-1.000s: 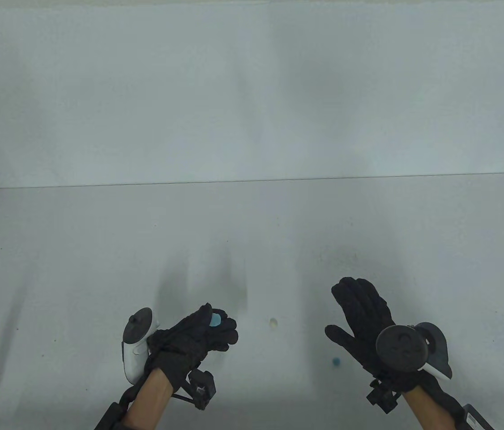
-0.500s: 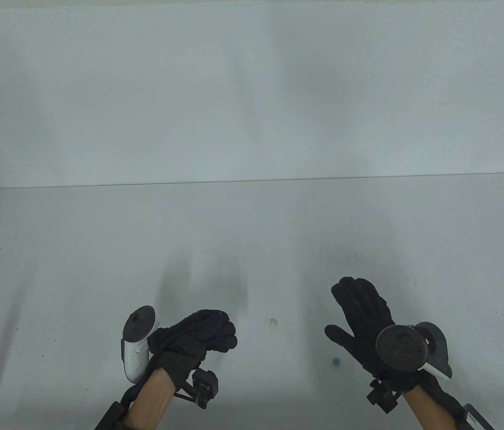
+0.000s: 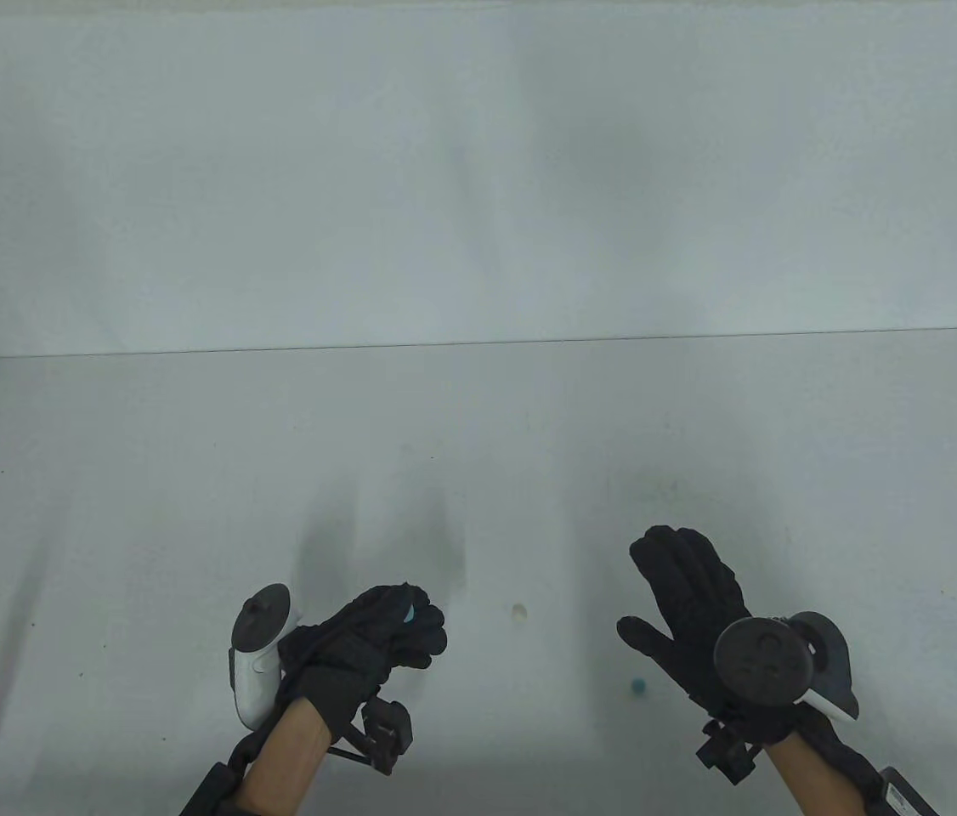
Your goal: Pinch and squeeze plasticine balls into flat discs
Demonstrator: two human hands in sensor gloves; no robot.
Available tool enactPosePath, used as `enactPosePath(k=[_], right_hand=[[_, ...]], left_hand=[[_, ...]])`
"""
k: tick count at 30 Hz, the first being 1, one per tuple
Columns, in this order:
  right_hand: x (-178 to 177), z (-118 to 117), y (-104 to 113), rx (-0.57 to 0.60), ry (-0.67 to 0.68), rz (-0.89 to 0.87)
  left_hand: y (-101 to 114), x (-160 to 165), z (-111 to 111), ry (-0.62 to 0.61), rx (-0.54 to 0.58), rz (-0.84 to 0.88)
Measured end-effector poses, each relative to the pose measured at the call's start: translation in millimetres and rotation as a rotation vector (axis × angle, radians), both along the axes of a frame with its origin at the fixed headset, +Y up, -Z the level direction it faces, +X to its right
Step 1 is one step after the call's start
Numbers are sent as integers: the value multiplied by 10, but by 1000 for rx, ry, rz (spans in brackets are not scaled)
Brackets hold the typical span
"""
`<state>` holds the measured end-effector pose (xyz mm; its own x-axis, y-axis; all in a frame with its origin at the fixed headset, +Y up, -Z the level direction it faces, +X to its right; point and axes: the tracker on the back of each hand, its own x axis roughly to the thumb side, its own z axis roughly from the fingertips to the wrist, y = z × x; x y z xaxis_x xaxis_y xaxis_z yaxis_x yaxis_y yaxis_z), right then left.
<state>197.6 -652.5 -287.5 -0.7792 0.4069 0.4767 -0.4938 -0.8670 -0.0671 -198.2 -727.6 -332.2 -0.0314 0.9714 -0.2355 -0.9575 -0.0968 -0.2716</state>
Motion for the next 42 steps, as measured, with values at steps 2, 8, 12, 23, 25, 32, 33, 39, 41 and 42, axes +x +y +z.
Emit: enactPosePath(k=[2, 8, 12, 23, 25, 32, 33, 39, 41, 42], right_hand=[[-1, -7, -8, -5, 2, 2], [-1, -6, -11, -4, 3, 2], [1, 3, -4, 3, 1, -2], [6, -11, -22, -3, -3, 1], [6, -16, -26, -8, -1, 2], [5, -13, -27, -10, 1, 3], [4, -7, -23, -8, 0, 3], [4, -1, -17, -3, 0, 2], [5, 1, -10, 2, 1, -1], [5, -2, -11, 0, 2, -1]], left_hand=[[8, -3, -1, 5, 11, -26], [63, 5, 16, 14, 44, -71], [45, 35, 30, -2, 41, 10], [-44, 73, 22, -58, -10, 89], [-44, 50, 12, -31, -1, 30], [1, 3, 18, 46, 20, -20], [12, 7, 24, 48, 25, -26], [-57, 41, 3, -60, 20, 223], [-50, 58, 7, -51, 29, 197], [-46, 62, -1, -54, 47, 164]])
